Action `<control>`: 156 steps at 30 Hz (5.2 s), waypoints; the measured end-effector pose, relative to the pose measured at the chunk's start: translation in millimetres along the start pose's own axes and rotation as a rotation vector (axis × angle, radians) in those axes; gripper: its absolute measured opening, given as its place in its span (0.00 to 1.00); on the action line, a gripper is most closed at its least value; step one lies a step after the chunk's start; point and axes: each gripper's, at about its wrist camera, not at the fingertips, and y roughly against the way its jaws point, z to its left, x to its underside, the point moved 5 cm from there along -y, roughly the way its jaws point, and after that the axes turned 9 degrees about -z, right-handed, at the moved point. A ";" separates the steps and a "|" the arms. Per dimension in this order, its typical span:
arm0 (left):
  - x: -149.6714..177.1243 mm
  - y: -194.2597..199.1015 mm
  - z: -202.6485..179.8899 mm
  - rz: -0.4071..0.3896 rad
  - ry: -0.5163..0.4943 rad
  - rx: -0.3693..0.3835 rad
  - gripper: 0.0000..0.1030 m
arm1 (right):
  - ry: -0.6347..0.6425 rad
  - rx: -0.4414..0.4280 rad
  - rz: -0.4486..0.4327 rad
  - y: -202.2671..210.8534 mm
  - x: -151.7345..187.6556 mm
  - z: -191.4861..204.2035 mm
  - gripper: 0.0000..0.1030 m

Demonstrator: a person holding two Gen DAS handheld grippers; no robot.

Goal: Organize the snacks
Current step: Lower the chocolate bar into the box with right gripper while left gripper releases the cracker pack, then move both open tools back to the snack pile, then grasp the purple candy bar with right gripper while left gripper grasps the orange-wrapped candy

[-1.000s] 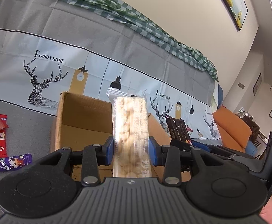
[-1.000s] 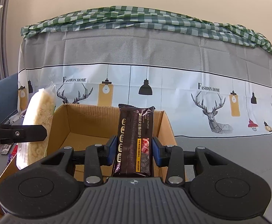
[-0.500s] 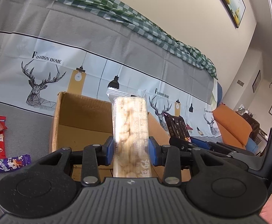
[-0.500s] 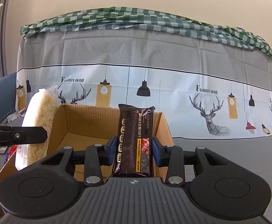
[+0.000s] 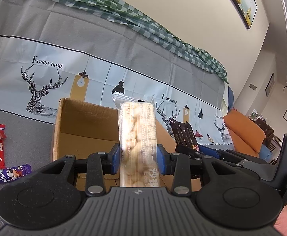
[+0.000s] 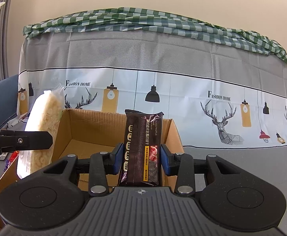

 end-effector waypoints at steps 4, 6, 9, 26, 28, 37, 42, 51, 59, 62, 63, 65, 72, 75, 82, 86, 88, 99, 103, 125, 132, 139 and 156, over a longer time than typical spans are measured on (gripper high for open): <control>0.2 -0.3 -0.4 0.001 -0.001 0.000 0.40 | 0.000 0.000 0.002 -0.6 0.4 0.0 0.40; -0.2 -0.1 -1.7 0.001 -0.002 0.002 0.40 | 0.002 -0.001 0.001 -0.1 0.3 0.1 0.40; -0.6 -0.3 -2.9 0.000 -0.005 0.004 0.40 | 0.001 0.000 0.001 -0.2 0.3 0.2 0.40; -0.4 1.2 -5.4 -0.003 -0.008 0.011 0.40 | 0.005 -0.003 0.000 -0.5 0.0 3.2 0.40; -0.4 1.3 -5.5 -0.005 -0.009 0.012 0.40 | 0.006 -0.004 -0.002 -0.5 0.2 3.0 0.40; 0.0 1.4 -5.5 -0.005 -0.009 0.013 0.40 | 0.007 -0.003 -0.003 -0.5 0.4 3.1 0.40; 0.0 1.4 -5.8 -0.006 -0.010 0.014 0.40 | 0.006 -0.003 -0.003 -0.5 0.7 3.3 0.40; 0.3 1.3 -6.0 -0.005 -0.007 0.014 0.40 | 0.009 -0.006 -0.004 0.0 0.2 4.9 0.40; 2.0 -0.9 -9.0 0.022 0.006 0.031 0.52 | 0.013 0.012 0.033 -5.4 3.2 4.6 0.52; 1.3 1.4 -7.8 0.018 0.002 0.027 0.52 | -0.005 0.018 0.024 -5.4 0.6 4.5 0.57; 0.8 2.1 -6.9 0.017 -0.003 0.025 0.52 | -0.012 0.019 0.025 -6.2 0.0 4.9 0.57; -0.4 5.3 -5.0 0.012 -0.010 0.020 0.51 | -0.030 0.019 0.024 -7.1 -1.5 6.9 0.57; -14.3 30.0 21.5 0.001 -0.034 -0.048 0.33 | -0.070 0.011 -0.007 -3.4 -8.2 29.2 0.56; -26.6 47.2 49.3 0.020 -0.055 -0.109 0.26 | -0.085 0.022 -0.052 1.9 -15.4 41.8 0.53; -60.4 82.9 147.2 0.049 -0.179 -0.279 0.25 | -0.191 -0.059 -0.126 13.1 -29.3 77.3 0.28; -43.6 106.7 237.7 0.126 -0.013 -0.462 0.18 | -0.188 -0.148 -0.141 15.4 -31.7 115.0 0.28; -43.2 120.9 270.5 0.118 0.104 -0.531 0.18 | -0.187 -0.196 -0.145 16.1 -32.6 136.2 0.28; -21.7 100.0 295.1 0.267 0.019 -0.624 0.23 | -0.219 -0.413 0.003 -6.8 -15.1 254.1 0.28; -13.8 90.6 296.5 0.299 -0.010 -0.645 0.31 | -0.235 -0.329 0.126 -34.5 7.1 267.7 0.42; 21.1 44.0 313.8 0.463 -0.190 -0.688 0.51 | -0.460 -0.013 0.469 -140.6 84.1 273.4 0.69; 19.8 47.4 316.7 0.467 -0.143 -0.671 0.33 | -0.250 -0.028 0.430 -140.9 84.2 288.7 0.23; 17.8 55.7 314.9 0.469 -0.076 -0.650 0.18 | -0.175 -0.107 0.391 -125.9 74.7 290.5 0.16; 38.0 100.3 290.6 0.535 0.326 -0.595 0.19 | 0.018 -0.547 0.489 -12.6 73.2 305.5 0.17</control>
